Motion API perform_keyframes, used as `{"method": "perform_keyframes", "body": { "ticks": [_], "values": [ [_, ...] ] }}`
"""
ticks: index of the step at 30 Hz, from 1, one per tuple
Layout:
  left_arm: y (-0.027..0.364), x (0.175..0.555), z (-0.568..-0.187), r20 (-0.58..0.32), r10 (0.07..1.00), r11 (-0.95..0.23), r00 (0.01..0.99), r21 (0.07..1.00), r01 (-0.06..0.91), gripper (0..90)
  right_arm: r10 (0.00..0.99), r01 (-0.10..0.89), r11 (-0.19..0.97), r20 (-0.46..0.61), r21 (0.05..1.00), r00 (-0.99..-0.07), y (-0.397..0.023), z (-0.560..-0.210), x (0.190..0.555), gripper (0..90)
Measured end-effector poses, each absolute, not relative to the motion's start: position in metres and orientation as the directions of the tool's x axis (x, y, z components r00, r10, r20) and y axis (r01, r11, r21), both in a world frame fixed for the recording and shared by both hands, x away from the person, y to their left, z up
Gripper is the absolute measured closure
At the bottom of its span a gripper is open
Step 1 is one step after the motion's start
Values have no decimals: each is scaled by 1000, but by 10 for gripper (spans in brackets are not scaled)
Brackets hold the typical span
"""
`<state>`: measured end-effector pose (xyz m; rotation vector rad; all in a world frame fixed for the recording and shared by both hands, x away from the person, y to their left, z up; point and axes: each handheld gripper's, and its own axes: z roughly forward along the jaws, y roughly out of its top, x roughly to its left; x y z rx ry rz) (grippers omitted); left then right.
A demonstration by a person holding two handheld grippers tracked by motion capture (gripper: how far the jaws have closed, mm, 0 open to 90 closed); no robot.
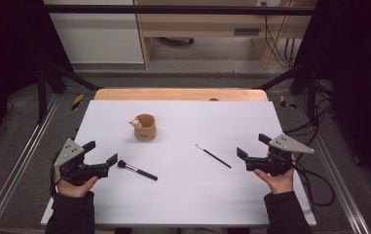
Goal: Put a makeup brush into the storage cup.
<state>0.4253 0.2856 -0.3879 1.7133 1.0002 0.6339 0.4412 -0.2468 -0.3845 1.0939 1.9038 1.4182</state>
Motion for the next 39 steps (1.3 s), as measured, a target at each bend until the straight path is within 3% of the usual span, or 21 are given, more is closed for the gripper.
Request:
{"method": "perform_keyframes", "body": {
  "ticks": [39],
  "values": [
    [253,441,-409,16,762,-347,648,854,387,63,829,308,156,46,939,-558,-237,-387,440,49]
  ]
}}
